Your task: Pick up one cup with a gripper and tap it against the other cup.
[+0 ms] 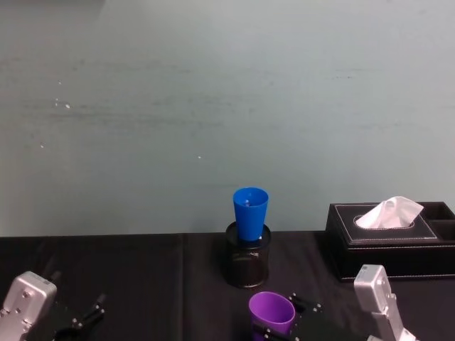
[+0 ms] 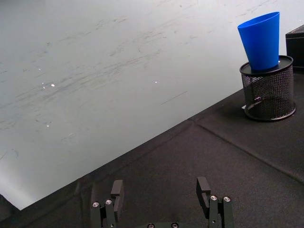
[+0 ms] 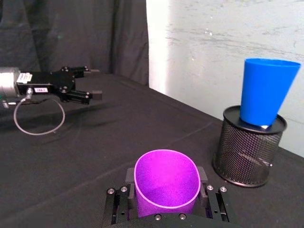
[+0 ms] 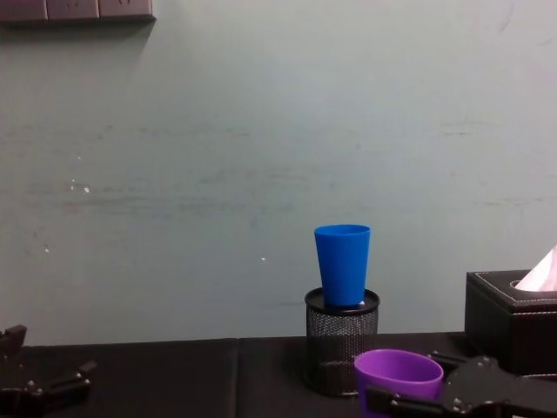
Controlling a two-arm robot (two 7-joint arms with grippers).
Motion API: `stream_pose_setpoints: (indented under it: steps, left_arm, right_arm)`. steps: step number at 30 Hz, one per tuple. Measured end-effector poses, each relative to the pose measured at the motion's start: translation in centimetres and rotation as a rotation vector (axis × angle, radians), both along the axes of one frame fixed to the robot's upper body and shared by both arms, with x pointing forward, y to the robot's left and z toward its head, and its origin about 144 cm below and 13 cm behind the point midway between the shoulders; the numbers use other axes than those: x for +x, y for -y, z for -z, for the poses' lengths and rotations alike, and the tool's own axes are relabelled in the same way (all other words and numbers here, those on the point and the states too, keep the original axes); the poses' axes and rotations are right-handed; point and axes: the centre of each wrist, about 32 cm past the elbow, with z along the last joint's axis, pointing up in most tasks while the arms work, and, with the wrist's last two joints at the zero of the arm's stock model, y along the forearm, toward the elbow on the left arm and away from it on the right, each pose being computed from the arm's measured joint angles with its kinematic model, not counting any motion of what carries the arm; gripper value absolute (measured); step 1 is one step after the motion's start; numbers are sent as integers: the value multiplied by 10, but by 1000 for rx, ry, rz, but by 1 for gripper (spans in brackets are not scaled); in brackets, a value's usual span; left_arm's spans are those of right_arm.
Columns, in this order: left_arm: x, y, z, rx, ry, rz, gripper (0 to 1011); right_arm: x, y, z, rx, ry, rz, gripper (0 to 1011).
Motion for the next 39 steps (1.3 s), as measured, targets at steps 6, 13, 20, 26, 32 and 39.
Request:
stream_pose_setpoints:
  steps: [6,13,20,26,32,39]
  left_arm:
    - [0,0,0,0,0,0,1000]
    - [0,0,0,0,0,0,1000]
    - [0,0,0,0,0,0,1000]
    - [0,0,0,0,0,0,1000]
    - [0,0,0,0,0,0,1000]
    - [0,0,0,0,0,0,1000]
  right_arm:
    - [1,1,9,-2,1,6,736]
    - [4,0,17,-5,-5,9,736]
    - [5,-1,20,-11,-2,5,736]
    - [5,-1,20,-11,0,4,736]
    - [5,-1,20,-12,-1,5,797]
    - [5,-1,20,-11,-3,6,972]
